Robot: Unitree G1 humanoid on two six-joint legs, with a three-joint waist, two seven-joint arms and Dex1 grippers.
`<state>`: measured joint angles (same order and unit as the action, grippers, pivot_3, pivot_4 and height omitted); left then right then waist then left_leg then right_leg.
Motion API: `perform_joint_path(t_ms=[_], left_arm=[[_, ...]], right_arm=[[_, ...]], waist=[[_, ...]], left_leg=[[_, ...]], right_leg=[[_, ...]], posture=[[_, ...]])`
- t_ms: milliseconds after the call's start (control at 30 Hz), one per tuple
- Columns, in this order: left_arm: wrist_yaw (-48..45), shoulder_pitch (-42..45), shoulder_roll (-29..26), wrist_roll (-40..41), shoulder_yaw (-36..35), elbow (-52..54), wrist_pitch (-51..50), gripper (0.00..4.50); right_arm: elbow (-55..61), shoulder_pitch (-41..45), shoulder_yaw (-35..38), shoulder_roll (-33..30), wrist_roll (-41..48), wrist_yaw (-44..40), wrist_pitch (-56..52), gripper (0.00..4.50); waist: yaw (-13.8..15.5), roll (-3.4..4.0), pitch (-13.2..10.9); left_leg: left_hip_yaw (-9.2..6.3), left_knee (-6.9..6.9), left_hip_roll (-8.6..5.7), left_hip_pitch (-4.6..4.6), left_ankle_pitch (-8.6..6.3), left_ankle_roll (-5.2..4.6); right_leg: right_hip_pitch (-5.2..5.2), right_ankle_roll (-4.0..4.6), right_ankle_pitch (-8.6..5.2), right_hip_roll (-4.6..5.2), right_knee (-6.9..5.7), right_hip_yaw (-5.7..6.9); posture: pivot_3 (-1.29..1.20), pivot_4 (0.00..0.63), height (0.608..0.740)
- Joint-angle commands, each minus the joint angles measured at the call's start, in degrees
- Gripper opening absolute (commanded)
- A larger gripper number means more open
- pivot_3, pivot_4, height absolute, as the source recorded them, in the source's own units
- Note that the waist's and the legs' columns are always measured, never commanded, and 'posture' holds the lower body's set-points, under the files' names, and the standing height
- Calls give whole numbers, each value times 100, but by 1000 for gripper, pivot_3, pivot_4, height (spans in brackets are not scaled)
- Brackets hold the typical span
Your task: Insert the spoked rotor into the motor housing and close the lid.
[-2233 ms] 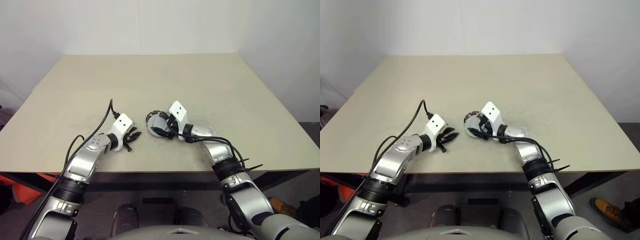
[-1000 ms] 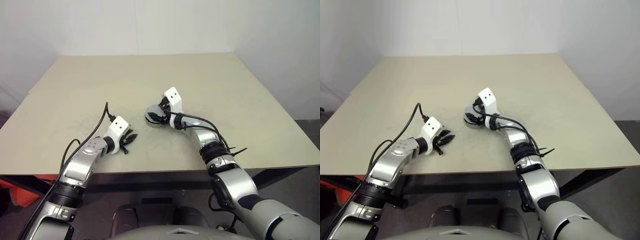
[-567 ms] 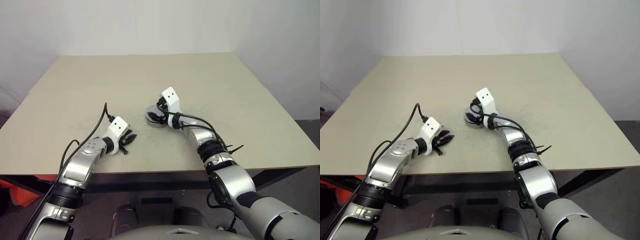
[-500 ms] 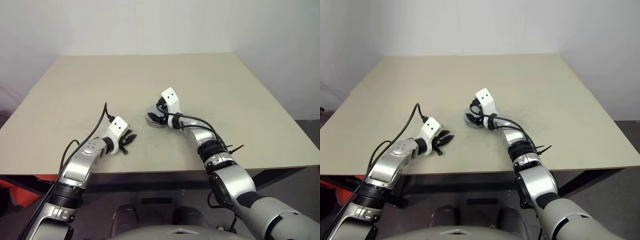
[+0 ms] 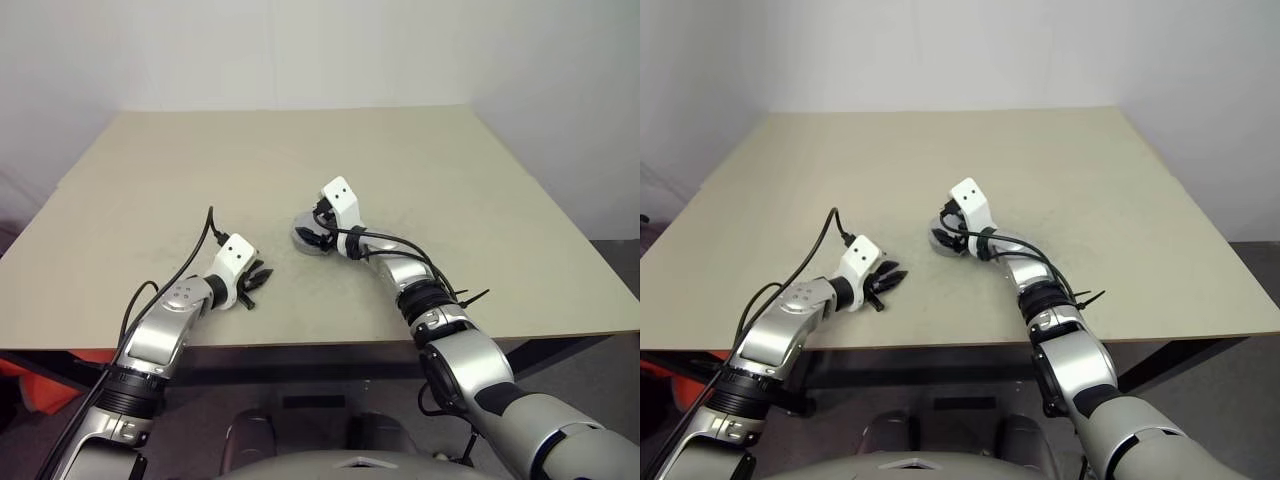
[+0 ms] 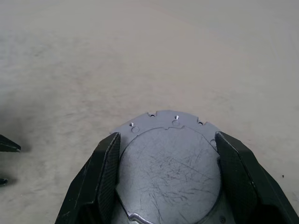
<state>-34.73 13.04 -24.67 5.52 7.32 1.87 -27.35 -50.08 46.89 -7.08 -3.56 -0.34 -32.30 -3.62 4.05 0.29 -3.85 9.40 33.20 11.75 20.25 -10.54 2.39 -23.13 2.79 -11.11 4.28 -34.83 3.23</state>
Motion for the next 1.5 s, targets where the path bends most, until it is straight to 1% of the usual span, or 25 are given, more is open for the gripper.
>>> perform_joint_path(t_ms=[33,233,300,367,433,533,633,700,733,833,1000,1200,1333,1500], left_arm=[[21,33,-30,35,-91,237,53,1396],[41,27,-9,65,-120,274,17,1396],[111,91,98,175,-228,252,-68,1396],[368,389,378,381,-512,2,-267,1396],[691,871,733,653,-916,-464,-403,1396],[771,1424,979,886,-1193,-1141,-478,1396],[640,2012,1207,1117,-1359,-2052,-465,763],[504,2340,1286,1187,-1393,-2602,-467,87],[384,2525,1318,1213,-1378,-2918,-496,39],[47,2856,1346,1284,-1337,-3503,-598,39],[-494,3172,1366,1490,-1392,-3910,-761,39],[-646,3350,1362,1492,-1442,-4219,-775,39],[-526,3417,1396,1352,-1380,-4432,-775,39],[-513,3418,1413,1340,-1345,-4420,-857,39]], right_arm=[[-185,62,24,-67,-75,83,20,3199],[-398,69,-10,-110,-142,86,117,3199],[-417,67,-13,-114,-145,88,139,3199],[-350,56,-19,-123,-135,64,127,3199],[-275,57,-20,-131,-122,49,110,3199],[-186,72,-23,-142,-111,54,105,3199],[-56,85,-2,-159,-84,74,84,3159],[30,77,5,-168,-78,88,64,3159],[102,53,9,-175,-73,96,50,3159],[258,-6,17,-185,-66,123,7,3159],[465,-111,31,-217,-71,190,-45,3159],[637,-184,42,-260,-54,240,-101,3159],[702,-160,71,-257,-29,275,-142,3159],[842,-164,86,-245,77,110,-270,3159]], waist=[[4,0,0],[5,-1,0],[4,0,1],[15,-1,1],[39,-1,1],[47,-1,1],[35,-1,1],[37,-2,1],[40,-2,1],[51,-2,0],[94,-3,0],[147,-4,-1],[151,-4,-1],[156,-5,-2]], left_leg=[[0,0,-1,-3,0,0],[0,0,-1,-12,0,0],[0,0,-1,-16,0,0],[0,1,-1,-17,0,0],[0,5,-1,-17,1,1],[0,9,1,-16,2,2],[-1,8,-1,-15,2,2],[0,8,-2,-10,0,-1],[0,8,-2,-5,0,-1],[0,8,-2,0,0,-1],[0,6,-2,6,-1,-3],[0,6,-1,4,0,-3],[0,6,-2,4,0,-3],[0,4,-2,5,0,-3]], right_leg=[[3,0,0,0,0,0],[12,0,0,1,0,0],[17,-1,0,1,0,0],[19,-1,0,2,0,0],[24,-1,0,2,-1,0],[25,-2,0,1,-3,0],[25,-1,0,2,-1,0],[22,-1,1,1,3,0],[18,-1,1,2,3,-1],[11,0,1,1,2,0],[9,0,1,2,6,0],[9,0,1,3,6,0],[10,0,1,3,6,0],[10,0,1,4,7,0]], posture=[[0,0,740],[0,0,740],[0,0,740],[0,0,740],[0,0,740],[0,0,740],[0,0,740],[0,0,740],[0,0,740],[0,0,740],[0,0,740],[0,0,740],[0,0,740],[0,0,740]])
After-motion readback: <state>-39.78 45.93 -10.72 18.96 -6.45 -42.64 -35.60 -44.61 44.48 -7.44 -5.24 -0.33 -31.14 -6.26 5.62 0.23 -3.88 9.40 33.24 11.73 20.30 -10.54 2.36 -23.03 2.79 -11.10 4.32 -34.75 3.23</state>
